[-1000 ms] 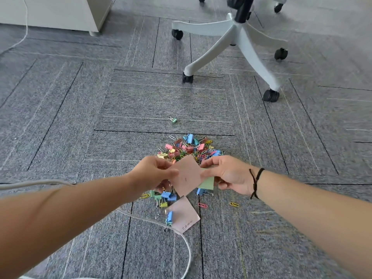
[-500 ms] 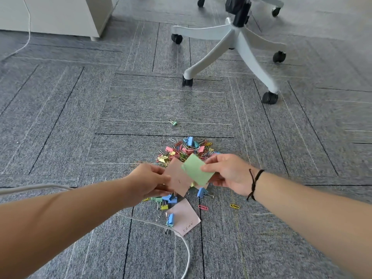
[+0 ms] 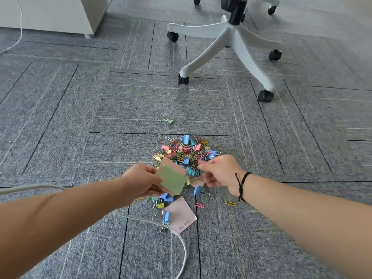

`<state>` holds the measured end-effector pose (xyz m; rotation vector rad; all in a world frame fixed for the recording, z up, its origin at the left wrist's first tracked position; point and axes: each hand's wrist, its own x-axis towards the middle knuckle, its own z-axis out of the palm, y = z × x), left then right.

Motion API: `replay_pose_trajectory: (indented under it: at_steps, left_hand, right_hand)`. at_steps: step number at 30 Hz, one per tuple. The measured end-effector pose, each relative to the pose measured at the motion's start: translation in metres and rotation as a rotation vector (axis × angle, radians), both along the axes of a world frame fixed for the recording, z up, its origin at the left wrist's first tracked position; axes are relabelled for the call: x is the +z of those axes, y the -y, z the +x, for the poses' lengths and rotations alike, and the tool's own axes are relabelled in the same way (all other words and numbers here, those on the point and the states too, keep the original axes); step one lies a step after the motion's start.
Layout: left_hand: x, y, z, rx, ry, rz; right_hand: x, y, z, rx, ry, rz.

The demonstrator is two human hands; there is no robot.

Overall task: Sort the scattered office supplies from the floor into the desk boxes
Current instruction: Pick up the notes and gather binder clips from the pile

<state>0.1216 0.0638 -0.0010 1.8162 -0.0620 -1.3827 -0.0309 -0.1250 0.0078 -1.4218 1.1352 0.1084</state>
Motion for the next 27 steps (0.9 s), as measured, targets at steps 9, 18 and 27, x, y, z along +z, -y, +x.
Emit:
replay_pose_trajectory:
  at_steps: [9,18,27]
  left_hand:
    - [-0.006,0.0,0.007,0.061,0.06,0.051]
    - [-0.011,-0.002,0.008,0.074,0.057,0.054]
    - [-0.012,-0.002,0.009,0.088,0.047,0.068]
  right_hand:
    - [-0.05,0.009,-0.011,-0.127,-0.27,0.21]
    - [-0.059,0.006,0.003,-0.285,-0.234,0.285]
    - [-0.055,0.0,0.011,-0.23,-0.275,0.156]
